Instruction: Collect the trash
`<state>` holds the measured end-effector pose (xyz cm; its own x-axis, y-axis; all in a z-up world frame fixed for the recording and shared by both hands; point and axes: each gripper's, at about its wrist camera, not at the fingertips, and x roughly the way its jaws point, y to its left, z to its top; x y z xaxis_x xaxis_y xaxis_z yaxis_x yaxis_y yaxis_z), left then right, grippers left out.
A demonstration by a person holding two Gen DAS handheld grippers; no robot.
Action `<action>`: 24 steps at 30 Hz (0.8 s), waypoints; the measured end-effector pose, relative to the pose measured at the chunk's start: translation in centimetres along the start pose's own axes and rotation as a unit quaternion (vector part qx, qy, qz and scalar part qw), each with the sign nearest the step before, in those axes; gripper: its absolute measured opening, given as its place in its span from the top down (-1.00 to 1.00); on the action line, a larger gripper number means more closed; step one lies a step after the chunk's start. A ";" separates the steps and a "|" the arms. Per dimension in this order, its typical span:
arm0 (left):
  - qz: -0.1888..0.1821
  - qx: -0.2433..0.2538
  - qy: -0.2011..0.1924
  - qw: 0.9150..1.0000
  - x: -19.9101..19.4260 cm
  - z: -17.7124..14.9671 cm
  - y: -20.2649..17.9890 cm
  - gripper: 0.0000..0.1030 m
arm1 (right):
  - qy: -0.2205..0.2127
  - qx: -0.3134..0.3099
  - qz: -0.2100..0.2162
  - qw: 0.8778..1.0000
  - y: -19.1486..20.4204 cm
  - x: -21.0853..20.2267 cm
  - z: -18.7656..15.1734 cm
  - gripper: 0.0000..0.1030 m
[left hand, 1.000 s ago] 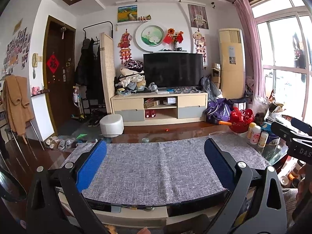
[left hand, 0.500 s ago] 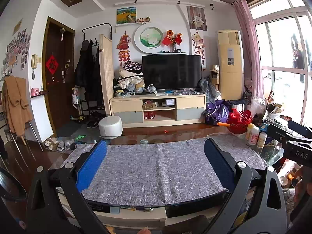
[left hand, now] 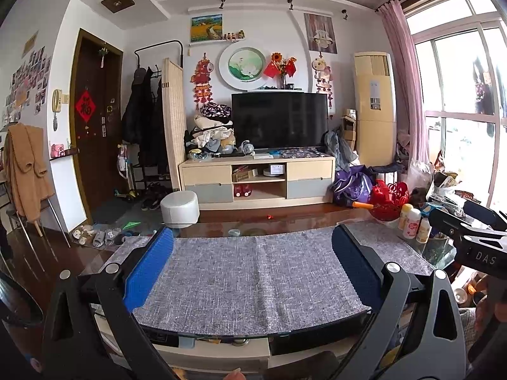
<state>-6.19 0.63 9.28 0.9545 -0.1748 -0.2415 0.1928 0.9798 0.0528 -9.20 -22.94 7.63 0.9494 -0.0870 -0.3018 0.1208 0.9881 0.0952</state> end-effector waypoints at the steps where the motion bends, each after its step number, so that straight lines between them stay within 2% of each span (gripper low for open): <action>1: 0.000 0.000 0.000 1.000 0.0 0.0 0.0 -0.84 | 0.000 0.000 0.000 1.000 0.0 0.0 0.0 -0.94; 24: 0.000 0.001 -0.004 1.000 -0.2 0.5 -0.1 -0.84 | 0.002 0.001 -0.002 1.000 0.5 -0.1 0.1 -0.94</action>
<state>-6.32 0.53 9.81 0.9562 -0.1756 -0.2341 0.1930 0.9797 0.0538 -9.22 -22.44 7.78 0.9478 -0.0897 -0.3059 0.1246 0.9875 0.0963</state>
